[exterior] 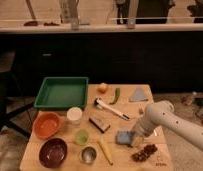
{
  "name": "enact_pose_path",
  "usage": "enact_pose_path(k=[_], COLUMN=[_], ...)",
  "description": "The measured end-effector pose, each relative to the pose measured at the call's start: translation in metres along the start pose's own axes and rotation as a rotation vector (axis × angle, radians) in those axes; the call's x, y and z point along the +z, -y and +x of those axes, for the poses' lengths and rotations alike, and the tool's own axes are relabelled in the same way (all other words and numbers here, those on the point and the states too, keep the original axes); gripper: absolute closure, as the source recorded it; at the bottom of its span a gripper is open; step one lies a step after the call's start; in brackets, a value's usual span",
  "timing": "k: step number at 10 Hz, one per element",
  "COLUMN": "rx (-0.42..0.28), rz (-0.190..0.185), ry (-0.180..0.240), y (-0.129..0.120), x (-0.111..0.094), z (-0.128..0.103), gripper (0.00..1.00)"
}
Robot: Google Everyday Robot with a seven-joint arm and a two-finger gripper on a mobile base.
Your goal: Place sponge in purple bowl
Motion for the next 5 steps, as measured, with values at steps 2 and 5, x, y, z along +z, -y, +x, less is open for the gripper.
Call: enact_pose_path(k=[2, 5], rx=[-0.028, -0.147], rz=[0.018, 0.051], ry=[0.0, 0.018], y=[0.006, 0.006], x=[-0.018, -0.053], z=[-0.01, -0.035], gripper=[1.0, 1.0])
